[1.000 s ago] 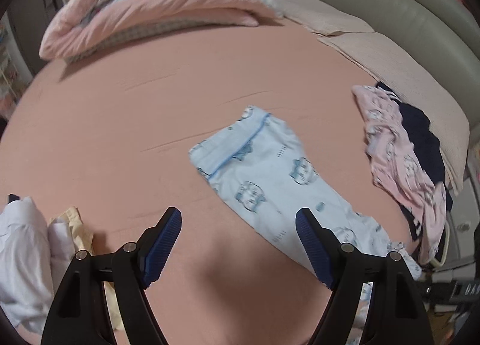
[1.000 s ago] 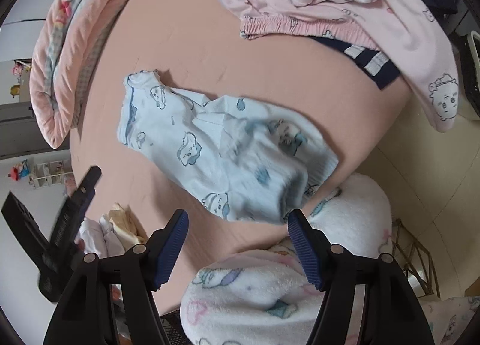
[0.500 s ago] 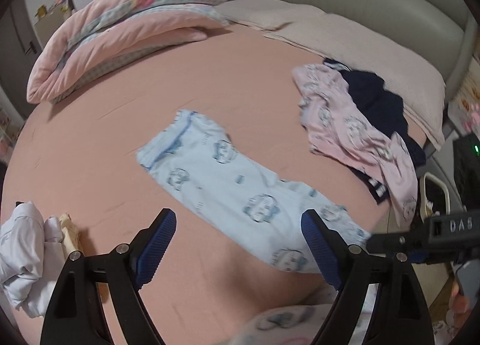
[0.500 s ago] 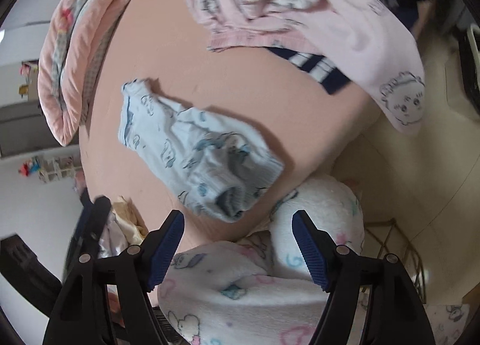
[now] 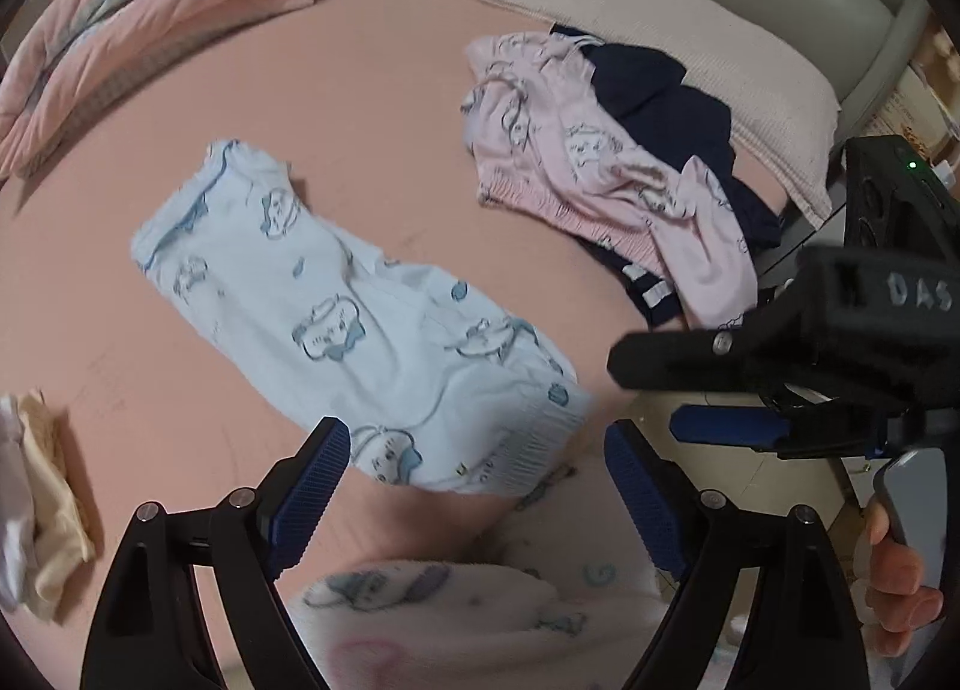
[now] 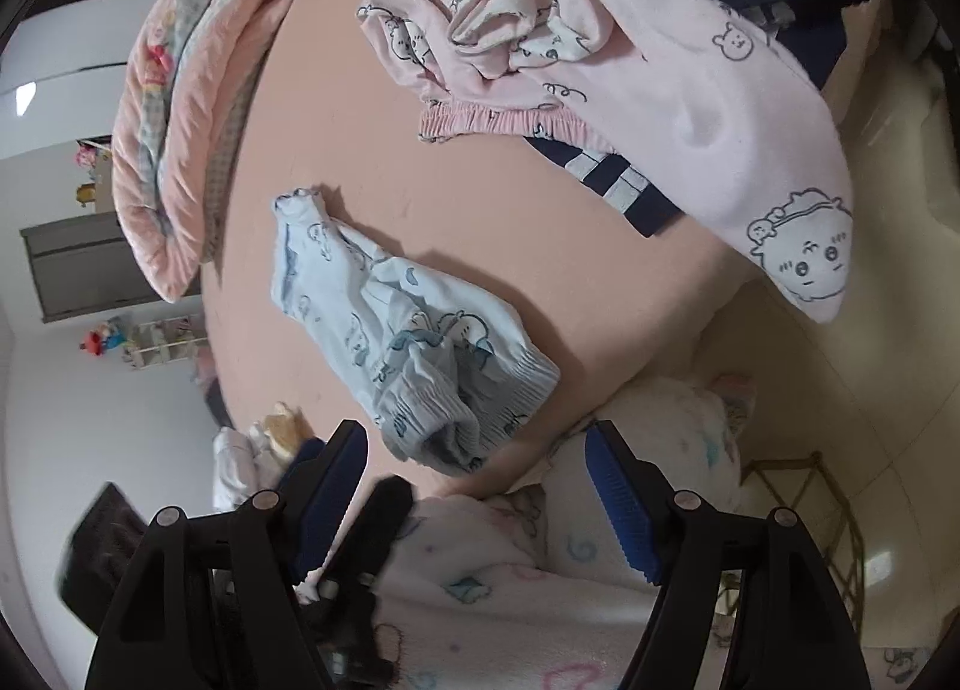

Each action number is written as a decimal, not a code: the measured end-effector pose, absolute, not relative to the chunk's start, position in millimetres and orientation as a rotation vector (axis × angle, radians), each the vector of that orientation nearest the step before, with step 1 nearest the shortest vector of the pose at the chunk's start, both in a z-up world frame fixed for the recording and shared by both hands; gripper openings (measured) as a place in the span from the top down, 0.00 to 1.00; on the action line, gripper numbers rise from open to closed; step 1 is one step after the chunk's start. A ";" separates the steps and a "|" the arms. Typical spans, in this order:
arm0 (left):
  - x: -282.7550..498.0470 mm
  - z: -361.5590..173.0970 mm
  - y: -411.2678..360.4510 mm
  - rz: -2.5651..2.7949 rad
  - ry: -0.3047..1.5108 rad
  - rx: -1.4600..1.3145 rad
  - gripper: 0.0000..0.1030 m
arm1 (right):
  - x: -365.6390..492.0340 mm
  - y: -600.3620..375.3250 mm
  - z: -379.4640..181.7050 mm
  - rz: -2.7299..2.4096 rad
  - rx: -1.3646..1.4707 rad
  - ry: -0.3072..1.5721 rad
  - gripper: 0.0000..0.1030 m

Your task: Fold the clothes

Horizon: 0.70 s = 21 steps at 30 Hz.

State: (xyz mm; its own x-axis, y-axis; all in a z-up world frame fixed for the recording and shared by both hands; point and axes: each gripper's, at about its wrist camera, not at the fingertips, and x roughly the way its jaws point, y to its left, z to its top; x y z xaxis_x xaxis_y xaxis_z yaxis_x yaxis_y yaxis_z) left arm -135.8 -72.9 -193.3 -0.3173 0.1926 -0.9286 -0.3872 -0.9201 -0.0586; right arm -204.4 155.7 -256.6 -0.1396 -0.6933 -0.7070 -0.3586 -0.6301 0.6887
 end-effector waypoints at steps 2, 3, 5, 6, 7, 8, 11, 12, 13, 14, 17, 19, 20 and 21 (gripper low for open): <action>-135.0 -194.4 -70.0 2.284 0.276 -1.580 0.15 | -205.4 159.8 -262.3 -1.803 1.845 -1.233 0.27; -135.6 -196.2 -68.6 2.289 0.292 -1.594 0.15 | -205.9 161.8 -265.2 -1.785 1.835 -1.256 0.27; -136.9 -199.8 -66.0 2.297 0.321 -1.622 0.15 | -206.4 163.7 -273.5 -1.763 1.829 -1.304 0.27; -138.3 -201.5 -65.5 2.296 0.322 -1.636 0.15 | -206.3 165.0 -278.1 -1.746 1.826 -1.340 0.27; -139.9 -203.9 -64.4 2.291 0.328 -1.655 0.15 | -206.0 166.9 -283.9 -1.725 1.829 -1.382 0.27; -141.1 -206.0 -63.4 2.286 0.339 -1.671 0.15 | -206.0 168.7 -288.5 -1.711 1.830 -1.414 0.27; -143.9 -215.1 -60.5 2.249 0.384 -1.724 0.15 | -208.8 169.3 -296.1 -1.695 1.827 -1.455 0.27; -145.1 -219.1 -59.7 2.224 0.387 -1.750 0.15 | -210.2 169.6 -298.3 -1.691 1.827 -1.466 0.27; -146.2 -223.5 -59.0 2.198 0.392 -1.776 0.15 | -211.6 168.9 -300.3 -1.683 1.820 -1.479 0.27; -147.3 -226.8 -58.8 2.182 0.399 -1.799 0.15 | -212.7 167.2 -302.4 -1.673 1.809 -1.494 0.27; -152.3 -231.6 -60.3 2.162 0.382 -1.845 0.15 | -216.0 161.0 -308.4 -1.648 1.789 -1.521 0.27; -156.6 -234.4 -60.4 2.140 0.377 -1.875 0.15 | -218.9 157.4 -313.9 -1.642 1.799 -1.513 0.27; -158.5 -236.0 -59.9 2.129 0.381 -1.889 0.15 | -220.4 155.4 -317.0 -1.640 1.805 -1.511 0.27; -159.6 -238.1 -58.7 2.112 0.391 -1.901 0.15 | -221.0 153.9 -320.0 -1.632 1.808 -1.520 0.27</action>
State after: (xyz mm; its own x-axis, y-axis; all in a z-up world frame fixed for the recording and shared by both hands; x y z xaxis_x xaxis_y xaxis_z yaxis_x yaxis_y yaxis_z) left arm -159.6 -58.7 -238.1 -0.1006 0.0220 -0.9947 -0.3763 -0.9263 0.0175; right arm -221.0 153.9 -320.0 -0.1850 -0.8067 -0.5612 -0.5027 -0.4130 0.7594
